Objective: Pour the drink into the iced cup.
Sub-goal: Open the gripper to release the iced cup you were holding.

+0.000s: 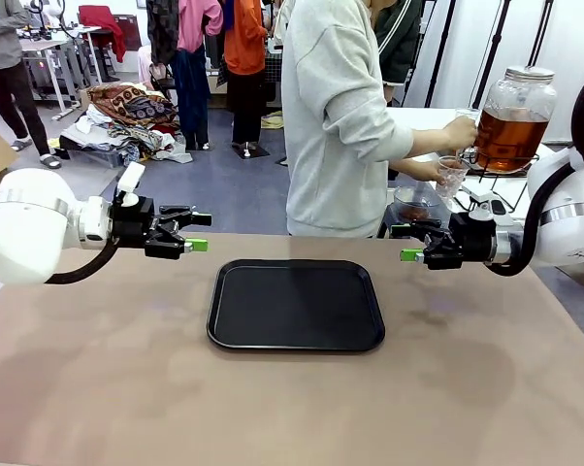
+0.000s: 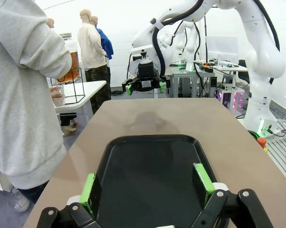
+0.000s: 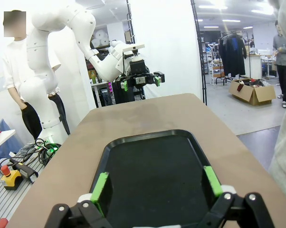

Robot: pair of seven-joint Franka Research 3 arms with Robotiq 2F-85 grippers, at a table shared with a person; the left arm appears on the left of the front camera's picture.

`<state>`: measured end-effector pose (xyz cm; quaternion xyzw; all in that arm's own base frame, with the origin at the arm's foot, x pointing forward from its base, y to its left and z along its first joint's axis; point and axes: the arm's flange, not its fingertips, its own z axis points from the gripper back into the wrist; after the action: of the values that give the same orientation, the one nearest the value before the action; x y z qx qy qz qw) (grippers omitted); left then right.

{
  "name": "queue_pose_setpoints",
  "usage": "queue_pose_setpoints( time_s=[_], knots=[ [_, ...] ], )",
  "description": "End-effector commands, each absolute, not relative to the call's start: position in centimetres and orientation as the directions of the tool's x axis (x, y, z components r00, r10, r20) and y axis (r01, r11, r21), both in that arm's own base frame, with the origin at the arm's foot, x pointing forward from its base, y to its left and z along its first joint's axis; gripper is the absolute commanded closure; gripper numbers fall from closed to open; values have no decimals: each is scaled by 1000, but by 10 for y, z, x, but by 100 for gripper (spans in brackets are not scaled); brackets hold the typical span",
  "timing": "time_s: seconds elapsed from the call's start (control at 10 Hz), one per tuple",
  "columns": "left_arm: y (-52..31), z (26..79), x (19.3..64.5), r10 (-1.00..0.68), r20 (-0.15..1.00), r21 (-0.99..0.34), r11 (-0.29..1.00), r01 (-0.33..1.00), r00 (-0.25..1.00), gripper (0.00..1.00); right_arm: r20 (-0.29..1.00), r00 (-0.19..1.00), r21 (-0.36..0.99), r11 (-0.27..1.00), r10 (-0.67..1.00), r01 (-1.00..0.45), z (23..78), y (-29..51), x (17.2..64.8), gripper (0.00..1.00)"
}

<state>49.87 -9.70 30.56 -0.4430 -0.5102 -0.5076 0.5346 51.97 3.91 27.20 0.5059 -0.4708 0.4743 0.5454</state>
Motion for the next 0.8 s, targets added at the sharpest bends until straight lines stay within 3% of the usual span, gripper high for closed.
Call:
queue_pose_setpoints(
  time_s=[0.0,0.7],
  knots=[
    [-100,307,500,-90,996,38,105,994,-28,0,994,105,104,38,42,-994,274,39,520,0],
    [-100,307,500,-90,996,38,105,994,-28,0,994,105,104,38,42,-994,274,39,520,0]
  ],
)
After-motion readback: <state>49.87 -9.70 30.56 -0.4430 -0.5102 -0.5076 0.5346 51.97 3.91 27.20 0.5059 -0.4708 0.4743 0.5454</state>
